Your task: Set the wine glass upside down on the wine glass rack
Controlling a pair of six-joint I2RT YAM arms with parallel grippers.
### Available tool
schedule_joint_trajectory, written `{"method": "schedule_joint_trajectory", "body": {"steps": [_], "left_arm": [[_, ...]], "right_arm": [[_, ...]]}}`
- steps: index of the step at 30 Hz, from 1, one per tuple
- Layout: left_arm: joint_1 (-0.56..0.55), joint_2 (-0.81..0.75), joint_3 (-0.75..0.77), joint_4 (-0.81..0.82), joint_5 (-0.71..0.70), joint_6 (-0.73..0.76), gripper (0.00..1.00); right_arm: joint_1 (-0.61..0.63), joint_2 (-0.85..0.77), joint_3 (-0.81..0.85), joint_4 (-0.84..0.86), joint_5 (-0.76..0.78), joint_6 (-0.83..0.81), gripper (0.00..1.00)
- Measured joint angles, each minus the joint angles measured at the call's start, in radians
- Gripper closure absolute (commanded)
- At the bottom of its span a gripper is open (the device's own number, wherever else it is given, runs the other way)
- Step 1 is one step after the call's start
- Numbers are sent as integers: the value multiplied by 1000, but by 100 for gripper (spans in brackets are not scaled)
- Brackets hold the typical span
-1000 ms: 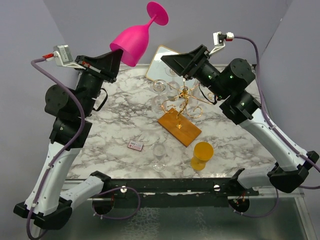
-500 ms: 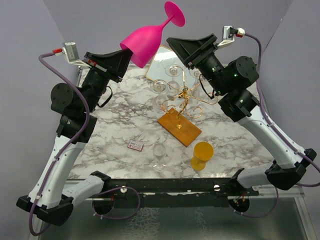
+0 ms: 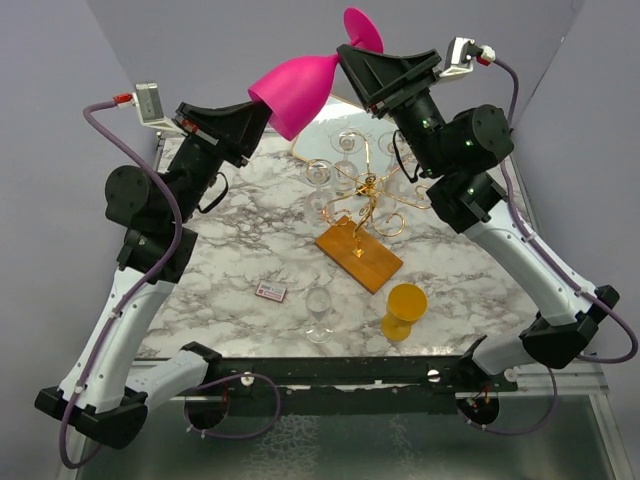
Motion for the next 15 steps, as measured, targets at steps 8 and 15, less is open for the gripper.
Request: {"method": "schedule_joint_trajectory", "body": {"steps": [8, 15], "left_arm": [[0, 2, -42, 24, 26, -4, 100], [0, 2, -56, 31, 39, 3, 91]], "right_arm": [[0, 33, 13, 11, 3, 64, 70], [0, 39, 13, 23, 3, 106, 98]]}}
